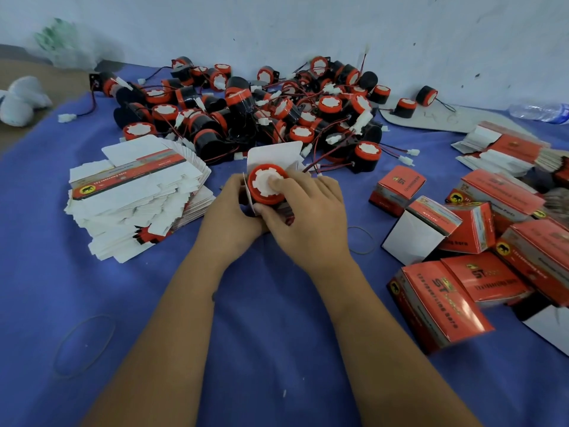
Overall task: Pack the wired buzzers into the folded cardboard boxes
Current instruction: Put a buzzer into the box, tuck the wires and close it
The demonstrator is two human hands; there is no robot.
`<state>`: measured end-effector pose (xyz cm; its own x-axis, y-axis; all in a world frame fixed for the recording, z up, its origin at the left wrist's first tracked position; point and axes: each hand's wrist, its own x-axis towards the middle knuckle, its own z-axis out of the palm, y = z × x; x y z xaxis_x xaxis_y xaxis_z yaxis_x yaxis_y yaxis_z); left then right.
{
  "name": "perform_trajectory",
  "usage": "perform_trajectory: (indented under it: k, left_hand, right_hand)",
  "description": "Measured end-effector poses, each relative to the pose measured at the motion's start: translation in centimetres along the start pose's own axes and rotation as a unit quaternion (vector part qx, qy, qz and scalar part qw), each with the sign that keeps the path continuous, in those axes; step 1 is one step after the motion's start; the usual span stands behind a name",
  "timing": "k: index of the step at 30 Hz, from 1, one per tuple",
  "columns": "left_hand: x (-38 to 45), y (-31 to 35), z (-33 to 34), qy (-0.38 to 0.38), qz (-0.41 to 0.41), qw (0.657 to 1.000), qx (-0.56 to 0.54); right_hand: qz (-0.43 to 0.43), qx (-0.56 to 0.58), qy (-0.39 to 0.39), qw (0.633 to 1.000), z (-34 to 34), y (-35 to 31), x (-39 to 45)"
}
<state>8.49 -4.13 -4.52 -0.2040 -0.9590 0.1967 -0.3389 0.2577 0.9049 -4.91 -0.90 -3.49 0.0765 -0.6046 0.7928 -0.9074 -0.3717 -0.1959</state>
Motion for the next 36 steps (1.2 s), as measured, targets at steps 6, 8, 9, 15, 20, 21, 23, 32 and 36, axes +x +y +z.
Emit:
perform_trajectory:
  k: [6, 8, 9, 15, 20, 21, 23, 32, 36]
  left_hand:
    - [-0.1, 0.0, 0.2, 0.001, -0.005, 1.0, -0.029]
    - [-0.1, -0.1, 0.1, -0.006, -0.003, 0.999, -0.04]
    - [0.0, -0.1, 0.1, -0.01, -0.004, 0.999, -0.044]
    - [0.0, -0.1, -0.6, -0.084, 0.001, 0.996, -0.042]
    - [-0.1, 0.0, -0.6, -0.091, 0.0, 0.995, -0.036]
    - [-0.1, 0.0, -0.5, -0.09, 0.002, 0.995, -0.034]
    - [-0.1, 0.0, -0.5, -0.088, 0.005, 0.996, -0.03]
    - [0.2, 0.0, 0.4, -0.008, 0.001, 0.996, -0.091]
    - [0.4, 0.5, 1.3, 0.036, -0.021, 0.984, -0.172]
  right_hand:
    - [0.059, -0.042, -0.084, 0.994, 0.1, -0.2, -0.7]
    - [0.075, -0.02, -0.033, 0.996, -0.1, -0.3, -0.4]
    - [0.102, 0.001, 0.018, 0.995, -0.1, -0.2, -0.2]
    - [0.338, 0.271, 0.103, 0.895, -0.9, 1.2, 0.6]
    - [0.267, 0.257, 0.119, 0.921, -1.2, 1.2, 0.8]
    - [0.253, 0.244, 0.124, 0.928, -1.1, 1.1, 0.8]
    - [0.221, 0.206, 0.122, 0.945, -1.0, 1.1, 0.7]
    - [0.045, 0.133, 0.064, 0.988, -0.7, 0.9, 0.4]
    - [0.062, 0.207, 0.059, 0.974, -1.0, 0.1, 0.1]
